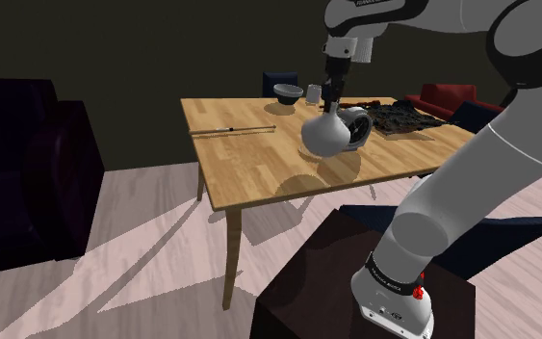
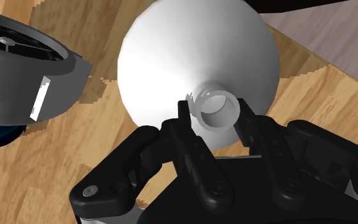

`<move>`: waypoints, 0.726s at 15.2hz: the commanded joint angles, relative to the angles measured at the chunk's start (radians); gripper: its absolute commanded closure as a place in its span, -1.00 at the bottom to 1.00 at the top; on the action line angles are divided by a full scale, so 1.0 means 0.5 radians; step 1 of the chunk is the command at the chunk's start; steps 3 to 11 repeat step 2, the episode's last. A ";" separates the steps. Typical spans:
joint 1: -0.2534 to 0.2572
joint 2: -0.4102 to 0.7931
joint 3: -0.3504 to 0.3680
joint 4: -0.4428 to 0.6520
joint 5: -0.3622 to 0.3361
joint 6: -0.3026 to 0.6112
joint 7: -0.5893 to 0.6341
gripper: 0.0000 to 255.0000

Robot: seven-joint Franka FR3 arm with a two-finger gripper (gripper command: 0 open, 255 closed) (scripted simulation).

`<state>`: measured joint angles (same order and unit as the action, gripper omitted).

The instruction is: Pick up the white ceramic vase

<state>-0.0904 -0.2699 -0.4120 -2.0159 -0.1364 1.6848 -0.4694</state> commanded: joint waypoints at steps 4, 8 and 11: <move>0.000 0.000 0.001 0.040 0.001 -0.039 -0.005 1.00; 0.000 0.000 0.001 0.040 0.001 -0.039 -0.005 1.00; 0.000 0.000 0.001 0.040 0.001 -0.039 -0.005 1.00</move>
